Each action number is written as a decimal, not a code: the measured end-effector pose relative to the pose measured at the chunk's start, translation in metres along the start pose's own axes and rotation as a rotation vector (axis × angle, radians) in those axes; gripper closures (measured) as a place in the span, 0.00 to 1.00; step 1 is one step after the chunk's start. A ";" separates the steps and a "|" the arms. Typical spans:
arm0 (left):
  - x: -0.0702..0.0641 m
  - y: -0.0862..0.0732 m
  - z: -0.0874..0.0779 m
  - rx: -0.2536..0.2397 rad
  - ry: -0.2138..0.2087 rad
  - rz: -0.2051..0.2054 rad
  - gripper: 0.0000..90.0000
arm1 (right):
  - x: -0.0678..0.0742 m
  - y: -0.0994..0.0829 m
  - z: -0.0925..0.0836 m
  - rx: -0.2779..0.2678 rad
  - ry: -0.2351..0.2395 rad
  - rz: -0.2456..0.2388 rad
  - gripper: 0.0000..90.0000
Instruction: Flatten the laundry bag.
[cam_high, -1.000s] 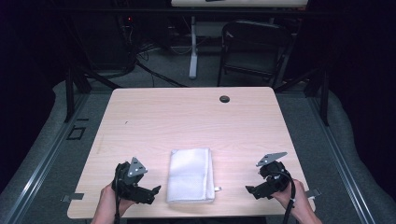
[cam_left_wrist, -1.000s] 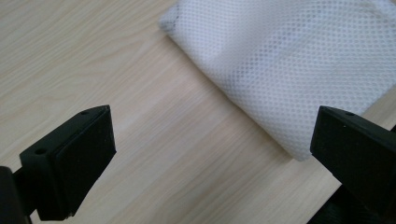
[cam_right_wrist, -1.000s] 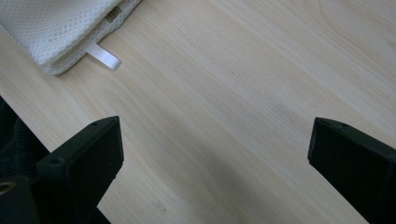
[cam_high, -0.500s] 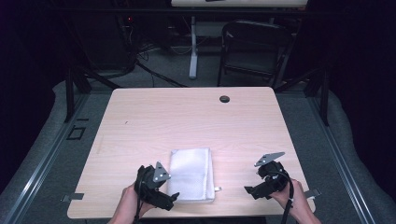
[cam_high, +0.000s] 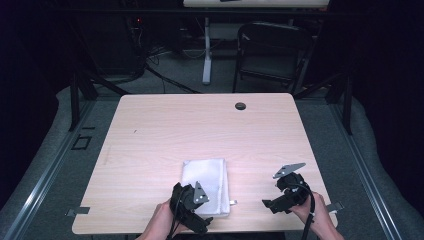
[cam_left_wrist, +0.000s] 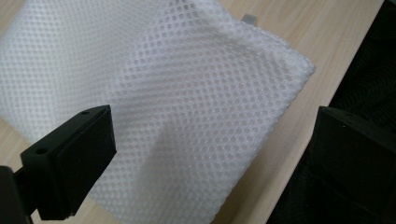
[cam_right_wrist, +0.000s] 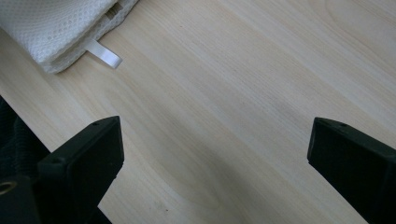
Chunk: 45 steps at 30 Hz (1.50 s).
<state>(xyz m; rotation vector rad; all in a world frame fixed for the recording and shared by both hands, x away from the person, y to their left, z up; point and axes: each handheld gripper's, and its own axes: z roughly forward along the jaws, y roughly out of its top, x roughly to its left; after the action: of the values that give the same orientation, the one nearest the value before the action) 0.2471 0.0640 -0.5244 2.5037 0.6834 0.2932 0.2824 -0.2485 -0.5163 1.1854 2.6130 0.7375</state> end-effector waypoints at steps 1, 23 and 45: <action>-0.002 0.001 0.002 0.006 0.009 0.006 0.00 | 0.000 0.000 0.000 0.001 0.000 0.000 0.04; -0.013 0.002 0.023 0.030 0.002 0.081 0.76 | 0.002 0.001 0.002 0.003 0.015 -0.008 0.07; 0.019 -0.008 -0.034 -0.242 -0.049 -0.087 0.98 | 0.030 0.019 0.015 -0.014 0.084 -0.065 0.56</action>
<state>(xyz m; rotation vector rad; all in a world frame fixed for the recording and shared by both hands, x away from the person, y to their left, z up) 0.2490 0.0943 -0.4989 2.2387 0.6913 0.2649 0.2802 -0.2098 -0.5181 1.0823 2.6952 0.8089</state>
